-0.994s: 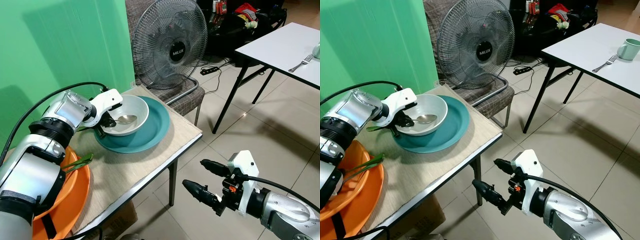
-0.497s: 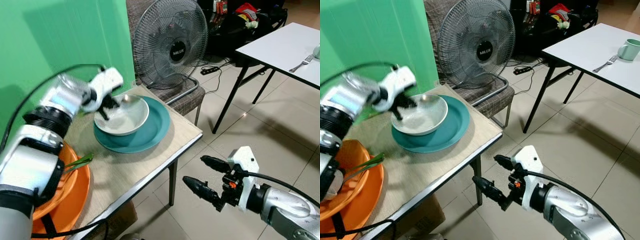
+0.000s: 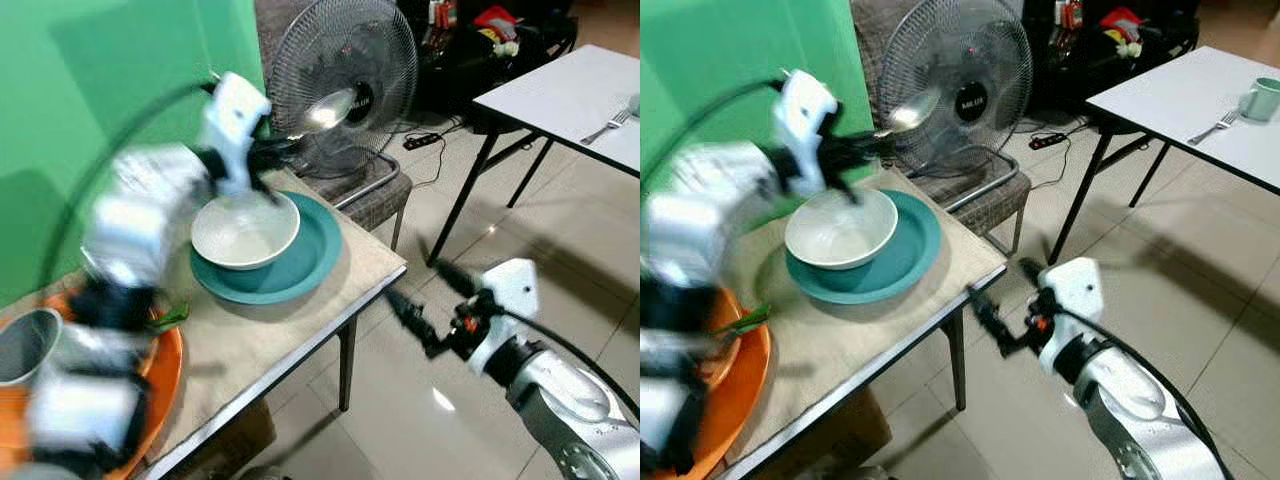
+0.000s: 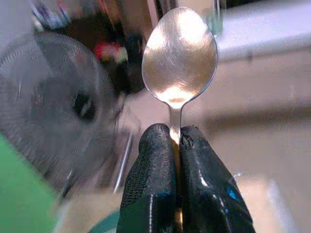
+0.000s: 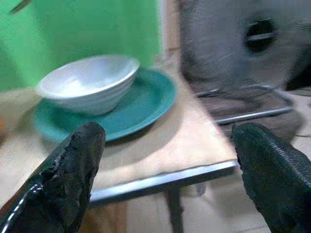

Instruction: Setting the table

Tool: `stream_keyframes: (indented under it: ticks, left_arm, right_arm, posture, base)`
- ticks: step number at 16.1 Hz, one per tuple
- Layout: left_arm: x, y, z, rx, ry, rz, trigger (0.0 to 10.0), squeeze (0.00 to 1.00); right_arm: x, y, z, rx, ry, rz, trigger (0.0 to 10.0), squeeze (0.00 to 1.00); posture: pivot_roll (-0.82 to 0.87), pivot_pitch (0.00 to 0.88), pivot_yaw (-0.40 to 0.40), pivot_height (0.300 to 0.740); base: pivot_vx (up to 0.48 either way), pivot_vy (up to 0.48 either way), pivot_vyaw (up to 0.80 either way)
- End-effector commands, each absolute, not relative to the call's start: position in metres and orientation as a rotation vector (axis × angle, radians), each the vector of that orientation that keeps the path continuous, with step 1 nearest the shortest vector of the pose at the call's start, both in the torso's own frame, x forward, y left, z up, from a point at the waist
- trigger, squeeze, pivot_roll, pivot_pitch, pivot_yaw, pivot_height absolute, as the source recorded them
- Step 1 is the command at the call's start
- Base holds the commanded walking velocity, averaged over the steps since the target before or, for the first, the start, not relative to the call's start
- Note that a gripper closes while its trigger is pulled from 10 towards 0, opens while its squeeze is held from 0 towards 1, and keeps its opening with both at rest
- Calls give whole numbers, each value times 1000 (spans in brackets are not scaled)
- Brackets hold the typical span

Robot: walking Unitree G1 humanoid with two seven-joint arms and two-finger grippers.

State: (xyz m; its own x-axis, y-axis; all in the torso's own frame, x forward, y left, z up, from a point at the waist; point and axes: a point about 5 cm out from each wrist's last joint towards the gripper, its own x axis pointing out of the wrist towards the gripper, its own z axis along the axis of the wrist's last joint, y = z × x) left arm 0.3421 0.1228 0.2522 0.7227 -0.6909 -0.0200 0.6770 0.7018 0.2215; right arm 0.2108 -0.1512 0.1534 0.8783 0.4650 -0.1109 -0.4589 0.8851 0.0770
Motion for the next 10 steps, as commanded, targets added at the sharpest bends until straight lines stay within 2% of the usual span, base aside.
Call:
stream_keyframes:
  ticks: [1, 5, 7, 8, 10]
  left_arm:
    - [338, 122, 260, 182, -128, -694, 0, 0]
    - [331, 106, 220, 100, -119, -588, 0, 0]
    - [314, 90, 199, 76, -98, -561, 0, 0]
    - [310, 89, 195, 92, -119, -523, 10000, 0]
    - [307, 101, 179, 99, -74, -404, 10000, 0]
  right_arm:
    - [215, -159, 159, 44, 84, 407, 10000, 0]
    - [224, -164, 163, 74, 12, 251, 10000, 0]
    - [216, -172, 161, 96, 11, 141, 10000, 0]
    - [212, -173, 161, 89, 10, 118, 10000, 0]
    - [207, -182, 158, -12, 17, 4, 10000, 0]
  posture:
    - [42, 0, 28, 740]
    - [17, 0, 25, 740]
    - [-30, 0, 46, 740]
    - [-40, 0, 51, 740]
    - [-62, 0, 57, 740]
  base:
    - [0, 0, -769]
    - [0, 0, -769]
    - [0, 0, -769]
    - [0, 0, -775]
    - [0, 0, -778]
